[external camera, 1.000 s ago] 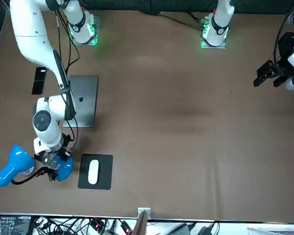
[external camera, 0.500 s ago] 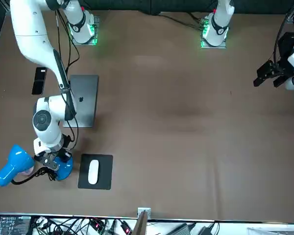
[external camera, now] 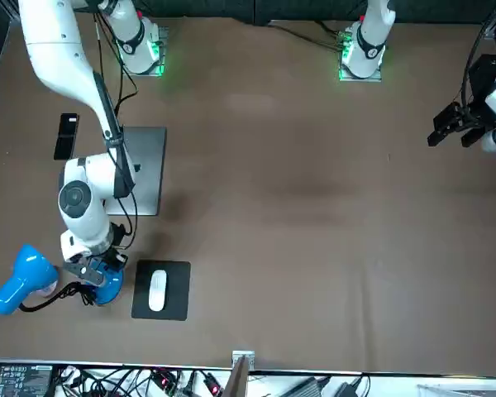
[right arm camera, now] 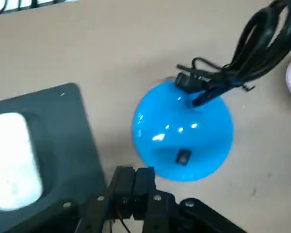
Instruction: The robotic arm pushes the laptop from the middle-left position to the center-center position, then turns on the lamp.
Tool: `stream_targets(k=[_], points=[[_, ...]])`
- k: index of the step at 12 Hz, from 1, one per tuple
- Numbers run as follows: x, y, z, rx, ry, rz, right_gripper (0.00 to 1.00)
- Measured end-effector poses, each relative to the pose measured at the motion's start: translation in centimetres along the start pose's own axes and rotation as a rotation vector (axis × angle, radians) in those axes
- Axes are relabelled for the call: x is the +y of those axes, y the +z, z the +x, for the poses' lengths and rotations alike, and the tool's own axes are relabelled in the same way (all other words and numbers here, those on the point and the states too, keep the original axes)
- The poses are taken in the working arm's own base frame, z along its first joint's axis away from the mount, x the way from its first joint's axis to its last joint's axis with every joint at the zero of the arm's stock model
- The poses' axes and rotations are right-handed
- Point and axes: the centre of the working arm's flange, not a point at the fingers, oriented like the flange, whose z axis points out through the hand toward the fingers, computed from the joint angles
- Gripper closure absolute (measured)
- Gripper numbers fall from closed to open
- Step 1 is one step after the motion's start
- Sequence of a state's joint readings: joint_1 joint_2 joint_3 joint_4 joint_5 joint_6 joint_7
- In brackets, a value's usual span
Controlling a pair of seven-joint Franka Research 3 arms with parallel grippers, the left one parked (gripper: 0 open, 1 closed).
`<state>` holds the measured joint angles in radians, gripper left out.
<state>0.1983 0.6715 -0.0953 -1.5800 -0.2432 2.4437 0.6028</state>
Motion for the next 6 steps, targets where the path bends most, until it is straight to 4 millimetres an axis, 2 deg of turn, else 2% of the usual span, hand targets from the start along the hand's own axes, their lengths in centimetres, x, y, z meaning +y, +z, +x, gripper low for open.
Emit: stream_targets(k=[3,6], points=[[-1.4,-2.8,-0.5,-0.036,-0.005,-0.006,0.98],[-1.4,-6.7,-0.4,-0.061,-0.013,-0.016,0.97]])
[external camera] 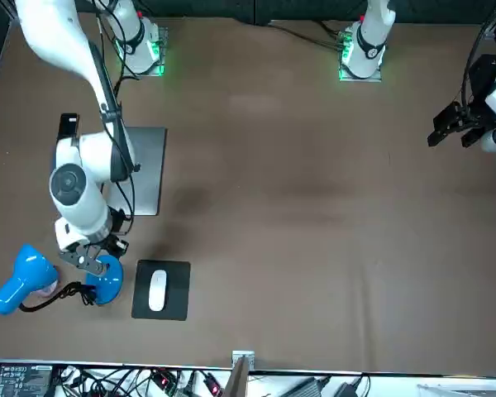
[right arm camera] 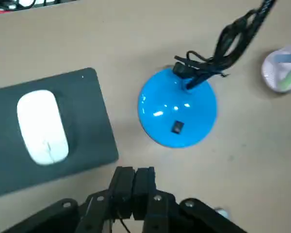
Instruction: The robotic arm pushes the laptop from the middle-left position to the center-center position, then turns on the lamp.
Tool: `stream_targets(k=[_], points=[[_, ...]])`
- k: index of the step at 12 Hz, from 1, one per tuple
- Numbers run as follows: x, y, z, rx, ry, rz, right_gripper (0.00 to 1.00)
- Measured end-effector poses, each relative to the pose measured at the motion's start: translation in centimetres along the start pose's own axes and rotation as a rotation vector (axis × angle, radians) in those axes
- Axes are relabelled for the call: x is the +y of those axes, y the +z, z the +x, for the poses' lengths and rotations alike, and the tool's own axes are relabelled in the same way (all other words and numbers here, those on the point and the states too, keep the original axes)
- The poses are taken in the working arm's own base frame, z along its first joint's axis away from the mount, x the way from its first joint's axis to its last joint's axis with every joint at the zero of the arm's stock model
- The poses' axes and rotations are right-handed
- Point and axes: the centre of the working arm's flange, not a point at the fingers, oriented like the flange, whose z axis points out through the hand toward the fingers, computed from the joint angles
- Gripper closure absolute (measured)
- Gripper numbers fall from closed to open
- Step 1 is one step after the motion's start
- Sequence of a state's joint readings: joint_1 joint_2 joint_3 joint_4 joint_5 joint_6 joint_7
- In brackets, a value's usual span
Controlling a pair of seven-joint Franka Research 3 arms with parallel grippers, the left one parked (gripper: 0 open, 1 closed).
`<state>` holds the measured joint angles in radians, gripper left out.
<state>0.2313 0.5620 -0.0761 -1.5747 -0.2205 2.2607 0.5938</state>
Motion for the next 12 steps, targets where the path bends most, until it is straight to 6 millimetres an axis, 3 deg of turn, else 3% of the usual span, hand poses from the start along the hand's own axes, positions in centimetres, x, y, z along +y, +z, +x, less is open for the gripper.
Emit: stream_targets(k=[1,8,9,11,12], points=[[0.8,-3.0,0.0,-0.024,-0.036,-0.011,0.96],[5.5,-14.0,-1.1,-0.147,-0.212,0.066,0.93],[6.5,-15.4,-1.2,-0.16,-0.248,0.081,0.84],[8.3,-17.7,-1.5,-0.176,-0.282,0.1,0.79],[8.9,-18.8,-1.7,-0.176,-0.287,0.103,0.7]])
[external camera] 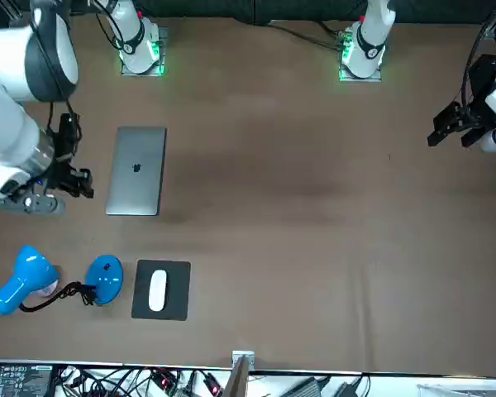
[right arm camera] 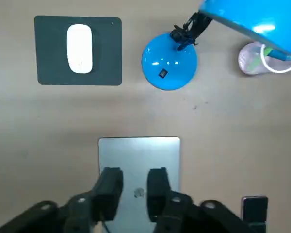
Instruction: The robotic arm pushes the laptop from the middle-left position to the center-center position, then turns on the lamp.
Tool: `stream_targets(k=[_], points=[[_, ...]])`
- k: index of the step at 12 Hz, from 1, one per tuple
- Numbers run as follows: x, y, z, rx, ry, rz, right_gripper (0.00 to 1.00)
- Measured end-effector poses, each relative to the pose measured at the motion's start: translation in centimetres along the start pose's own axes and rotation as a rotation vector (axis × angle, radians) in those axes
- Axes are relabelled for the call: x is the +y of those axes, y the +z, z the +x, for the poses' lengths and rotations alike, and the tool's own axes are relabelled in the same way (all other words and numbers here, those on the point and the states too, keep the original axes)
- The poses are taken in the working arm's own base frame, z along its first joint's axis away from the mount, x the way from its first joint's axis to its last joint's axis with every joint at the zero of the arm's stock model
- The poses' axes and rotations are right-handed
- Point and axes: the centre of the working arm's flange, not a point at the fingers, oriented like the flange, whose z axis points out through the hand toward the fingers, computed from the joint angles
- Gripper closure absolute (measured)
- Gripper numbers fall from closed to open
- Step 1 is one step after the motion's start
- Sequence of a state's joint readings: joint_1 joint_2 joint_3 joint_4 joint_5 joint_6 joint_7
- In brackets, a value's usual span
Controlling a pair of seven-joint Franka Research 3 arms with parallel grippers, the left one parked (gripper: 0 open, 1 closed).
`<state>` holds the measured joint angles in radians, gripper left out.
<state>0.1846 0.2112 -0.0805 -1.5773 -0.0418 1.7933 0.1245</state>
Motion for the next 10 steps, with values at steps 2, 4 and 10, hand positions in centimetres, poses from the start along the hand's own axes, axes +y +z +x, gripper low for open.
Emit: stream_targets(k=[2,4,10], points=[[1.0,-2.1,-0.8,0.018,0.001,0.007,0.5],[1.7,-4.0,-1.9,0.02,0.008,0.014,0.27],[4.2,-10.1,-7.6,0.006,0.044,0.046,0.0]])
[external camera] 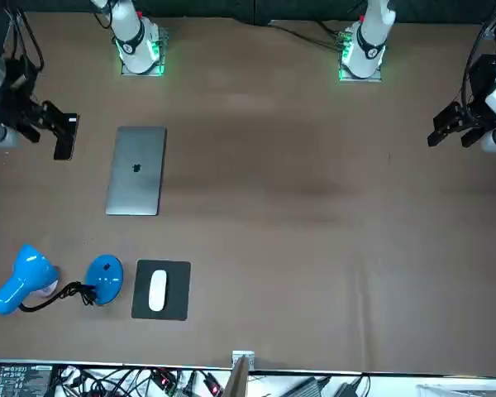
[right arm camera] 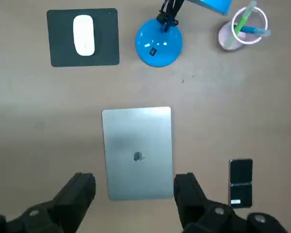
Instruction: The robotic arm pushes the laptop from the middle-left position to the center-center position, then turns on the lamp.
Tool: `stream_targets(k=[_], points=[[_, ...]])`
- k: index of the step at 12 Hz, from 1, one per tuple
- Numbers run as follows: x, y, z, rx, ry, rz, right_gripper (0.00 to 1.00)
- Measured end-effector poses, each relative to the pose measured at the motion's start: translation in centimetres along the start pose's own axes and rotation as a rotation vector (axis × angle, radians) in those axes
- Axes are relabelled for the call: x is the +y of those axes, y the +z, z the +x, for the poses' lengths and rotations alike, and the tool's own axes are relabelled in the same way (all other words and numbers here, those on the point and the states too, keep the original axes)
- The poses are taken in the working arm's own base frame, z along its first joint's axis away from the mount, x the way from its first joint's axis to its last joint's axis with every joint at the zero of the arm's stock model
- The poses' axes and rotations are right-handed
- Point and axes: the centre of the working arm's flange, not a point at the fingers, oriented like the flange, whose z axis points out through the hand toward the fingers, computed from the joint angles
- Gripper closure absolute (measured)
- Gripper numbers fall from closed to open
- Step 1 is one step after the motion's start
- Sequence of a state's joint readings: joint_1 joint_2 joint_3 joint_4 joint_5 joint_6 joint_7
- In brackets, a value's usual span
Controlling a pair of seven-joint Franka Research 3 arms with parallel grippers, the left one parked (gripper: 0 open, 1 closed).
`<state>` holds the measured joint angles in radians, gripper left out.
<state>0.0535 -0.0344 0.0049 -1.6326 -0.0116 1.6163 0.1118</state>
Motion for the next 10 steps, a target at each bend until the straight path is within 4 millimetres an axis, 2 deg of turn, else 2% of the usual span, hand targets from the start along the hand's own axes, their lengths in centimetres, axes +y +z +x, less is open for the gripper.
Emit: stream_targets(k=[2,5,10], points=[[0.6,-0.8,-1.8,-0.014,0.008,0.002,0.0],[1.2,-0.9,-3.8,-0.037,0.021,-0.001,0.0],[2.1,0.1,-4.6,-0.058,0.048,-0.001,0.0]])
